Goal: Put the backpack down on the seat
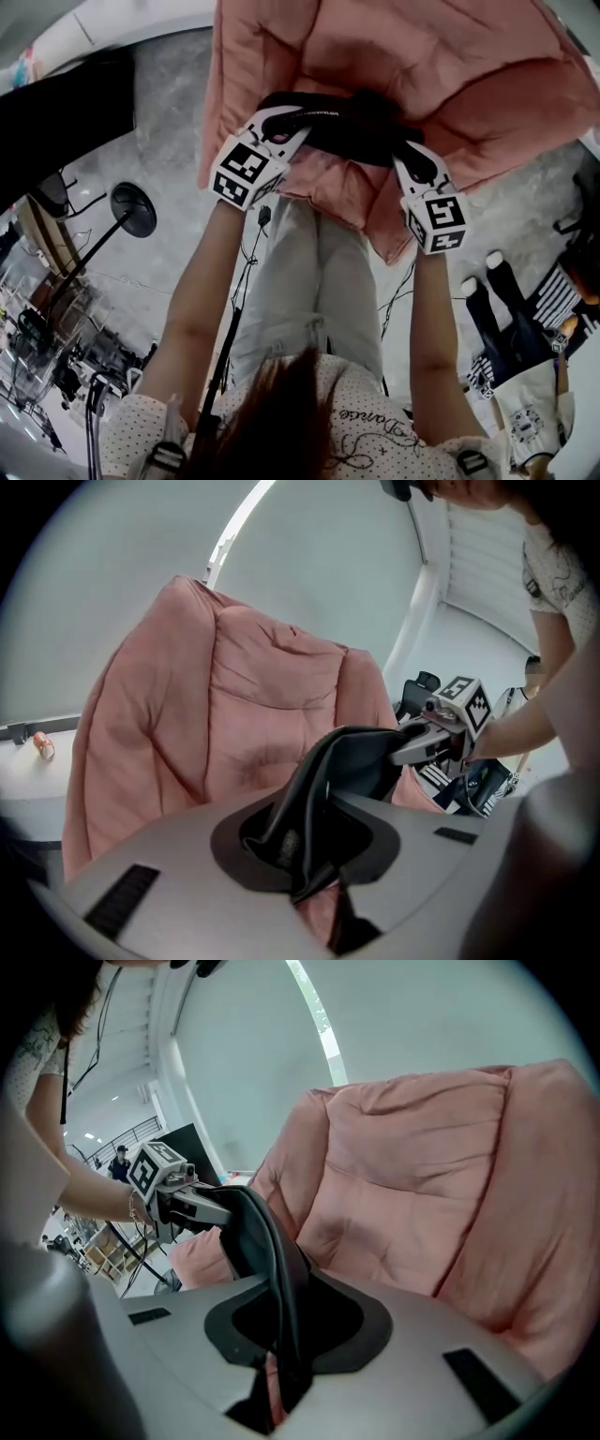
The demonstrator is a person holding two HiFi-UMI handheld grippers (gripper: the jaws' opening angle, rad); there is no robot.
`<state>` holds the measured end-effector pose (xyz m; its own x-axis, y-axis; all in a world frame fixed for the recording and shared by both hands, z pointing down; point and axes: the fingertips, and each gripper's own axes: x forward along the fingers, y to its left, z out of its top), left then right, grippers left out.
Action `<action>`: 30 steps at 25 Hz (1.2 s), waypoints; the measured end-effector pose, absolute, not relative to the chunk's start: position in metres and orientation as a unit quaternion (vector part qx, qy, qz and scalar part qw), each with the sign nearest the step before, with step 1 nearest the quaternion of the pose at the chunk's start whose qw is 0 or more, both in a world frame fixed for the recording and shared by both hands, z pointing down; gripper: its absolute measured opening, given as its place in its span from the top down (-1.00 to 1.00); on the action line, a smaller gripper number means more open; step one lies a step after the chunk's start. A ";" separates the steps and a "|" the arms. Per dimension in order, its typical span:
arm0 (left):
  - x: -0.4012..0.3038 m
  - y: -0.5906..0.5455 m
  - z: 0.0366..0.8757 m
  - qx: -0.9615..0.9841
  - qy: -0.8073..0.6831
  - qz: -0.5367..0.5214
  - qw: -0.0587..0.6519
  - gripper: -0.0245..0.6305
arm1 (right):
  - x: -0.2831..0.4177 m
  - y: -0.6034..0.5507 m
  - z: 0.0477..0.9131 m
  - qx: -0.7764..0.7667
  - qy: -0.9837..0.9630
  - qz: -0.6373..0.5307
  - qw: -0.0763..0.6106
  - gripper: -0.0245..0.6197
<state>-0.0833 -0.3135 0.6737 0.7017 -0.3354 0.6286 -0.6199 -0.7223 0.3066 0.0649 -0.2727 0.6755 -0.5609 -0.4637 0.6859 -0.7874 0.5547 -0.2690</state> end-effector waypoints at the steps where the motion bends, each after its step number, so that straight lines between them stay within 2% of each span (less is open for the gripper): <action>1: -0.081 -0.315 0.680 0.886 -0.266 0.280 0.257 0.77 | 0.067 -0.273 0.683 0.376 -0.832 0.293 0.283 0.71; 8: -0.082 -0.315 0.744 0.865 -0.264 0.320 0.282 0.70 | 0.066 -0.264 0.745 0.372 -0.809 0.332 0.311 0.70; 14: -0.089 -0.311 0.750 0.867 -0.262 0.316 0.282 0.68 | 0.060 -0.260 0.754 0.373 -0.807 0.346 0.300 0.67; 18: -0.096 -0.312 0.753 0.861 -0.278 0.324 0.278 0.51 | 0.058 -0.258 0.757 0.368 -0.804 0.359 0.299 0.63; 20: -0.099 -0.314 0.754 0.857 -0.287 0.329 0.275 0.40 | 0.057 -0.257 0.759 0.364 -0.799 0.383 0.288 0.54; 22: -0.101 -0.313 0.756 0.849 -0.292 0.333 0.287 0.27 | 0.053 -0.255 0.760 0.348 -0.792 0.421 0.273 0.13; 23: -0.103 -0.313 0.756 0.846 -0.294 0.335 0.293 0.15 | 0.051 -0.254 0.760 0.340 -0.790 0.433 0.269 0.00; 30: -0.115 -0.301 0.748 0.847 -0.283 0.355 0.277 -0.01 | 0.031 -0.250 0.746 0.322 -0.807 0.397 0.295 -0.15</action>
